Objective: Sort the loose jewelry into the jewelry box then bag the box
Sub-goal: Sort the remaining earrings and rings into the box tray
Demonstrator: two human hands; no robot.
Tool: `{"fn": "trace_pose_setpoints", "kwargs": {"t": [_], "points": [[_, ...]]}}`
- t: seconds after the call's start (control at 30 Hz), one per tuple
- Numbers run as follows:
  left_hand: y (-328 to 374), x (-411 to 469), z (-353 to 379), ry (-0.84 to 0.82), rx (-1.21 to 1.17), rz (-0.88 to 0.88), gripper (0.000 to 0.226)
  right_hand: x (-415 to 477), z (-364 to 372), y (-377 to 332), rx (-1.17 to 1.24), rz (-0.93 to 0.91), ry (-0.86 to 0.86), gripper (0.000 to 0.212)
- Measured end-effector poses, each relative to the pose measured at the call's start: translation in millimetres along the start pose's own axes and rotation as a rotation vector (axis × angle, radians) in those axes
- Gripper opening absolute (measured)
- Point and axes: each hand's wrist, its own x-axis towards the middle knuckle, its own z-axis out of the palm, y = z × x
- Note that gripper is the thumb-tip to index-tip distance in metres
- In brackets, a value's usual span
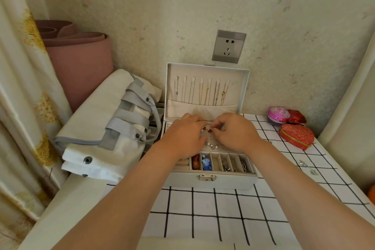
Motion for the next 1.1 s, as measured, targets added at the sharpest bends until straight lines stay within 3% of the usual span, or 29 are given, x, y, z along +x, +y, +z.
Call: {"fn": "trace_pose_setpoints", "kwargs": {"t": [0.3, 0.57, 0.87, 1.1], "points": [[1.5, 7.3, 4.5, -0.066, 0.031, -0.022, 0.038, 3.8, -1.2, -3.4, -0.065, -0.012, -0.011, 0.01], [18.7, 13.9, -4.1, -0.021, -0.02, -0.056, 0.044, -1.7, -18.5, 5.8, 0.116, 0.015, 0.011, 0.015], [83.7, 30.1, 2.2, 0.076, -0.09, 0.019, 0.035, -52.2, -59.7, 75.9, 0.082, 0.143, 0.007, 0.016], [145.5, 43.6, 33.4, -0.065, -0.085, 0.115, 0.025, -98.4, -73.4, 133.9, 0.097, 0.245, -0.152, 0.013]]}}
